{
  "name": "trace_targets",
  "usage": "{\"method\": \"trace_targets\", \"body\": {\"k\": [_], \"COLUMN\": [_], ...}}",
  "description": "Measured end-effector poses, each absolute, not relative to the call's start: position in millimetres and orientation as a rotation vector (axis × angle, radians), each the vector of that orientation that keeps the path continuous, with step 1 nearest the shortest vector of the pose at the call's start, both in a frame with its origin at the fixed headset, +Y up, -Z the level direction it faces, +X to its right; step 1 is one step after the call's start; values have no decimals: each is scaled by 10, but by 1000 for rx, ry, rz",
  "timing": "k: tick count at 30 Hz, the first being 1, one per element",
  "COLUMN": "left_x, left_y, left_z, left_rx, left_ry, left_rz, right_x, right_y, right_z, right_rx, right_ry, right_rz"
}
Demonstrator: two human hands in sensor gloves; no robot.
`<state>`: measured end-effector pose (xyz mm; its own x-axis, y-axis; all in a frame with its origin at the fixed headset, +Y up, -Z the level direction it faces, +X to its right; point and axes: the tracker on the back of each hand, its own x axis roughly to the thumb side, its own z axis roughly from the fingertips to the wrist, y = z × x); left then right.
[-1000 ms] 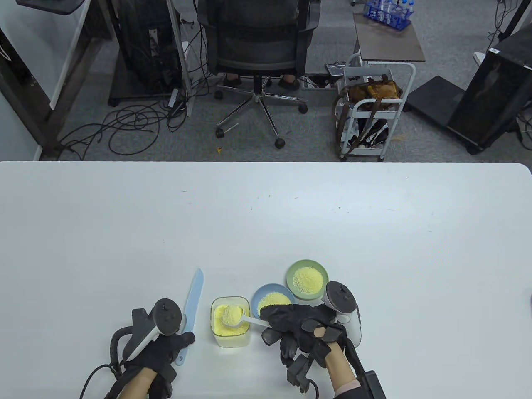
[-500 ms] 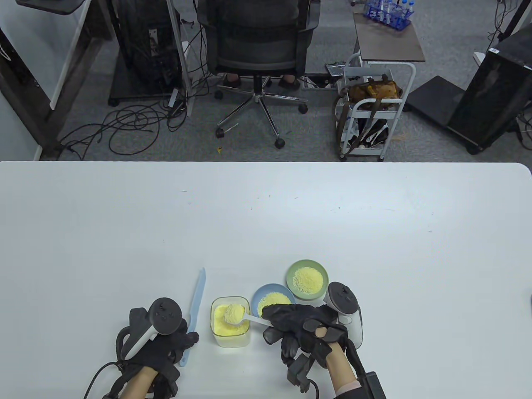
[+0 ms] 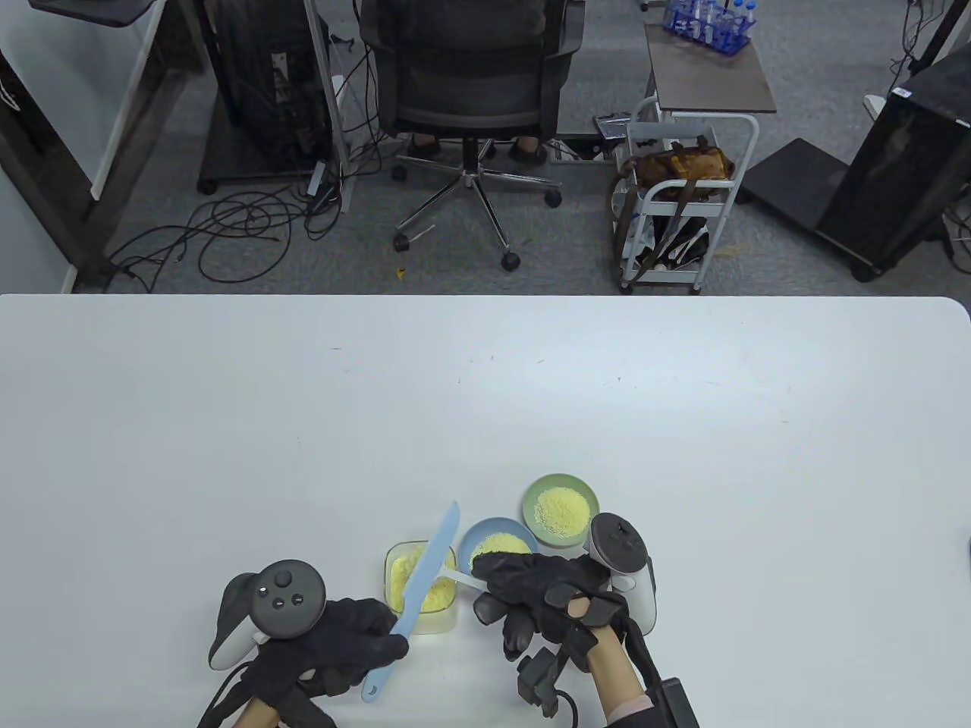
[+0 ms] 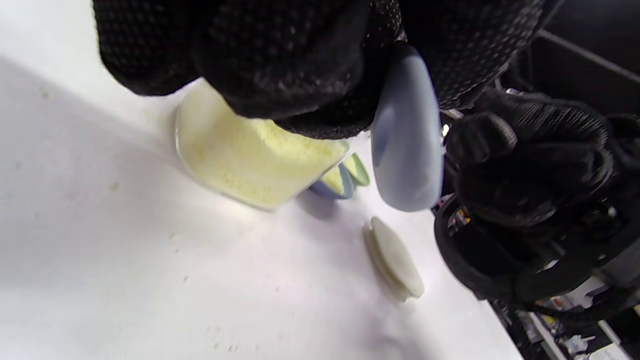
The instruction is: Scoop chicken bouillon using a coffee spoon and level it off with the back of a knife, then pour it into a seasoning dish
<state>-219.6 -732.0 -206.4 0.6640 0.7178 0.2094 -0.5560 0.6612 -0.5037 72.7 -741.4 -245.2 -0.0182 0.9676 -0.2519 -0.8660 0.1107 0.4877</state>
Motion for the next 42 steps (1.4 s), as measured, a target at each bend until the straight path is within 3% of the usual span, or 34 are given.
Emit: {"method": "trace_targets", "body": {"k": [21,26,34,42], "left_x": [-2418,-2627,-2858,-2894], "left_y": [-7356,-7393,-7626,-7810], "left_z": [-2161,-2228,-2335,-2390], "left_rx": [-482,-428,-403,-447], "left_ry": [-327,-199,97,202], "left_rz": [803,868,732,598], "right_x": [895,890,858,906], "right_y": [-7347,-7385,-7451,-7476], "right_z": [-2345,-2350,-2362,-2368], "right_rx": [219,230,272,268], "right_ry": [541,555,604,609], "right_rz": [1463,1453,1433,1427]}}
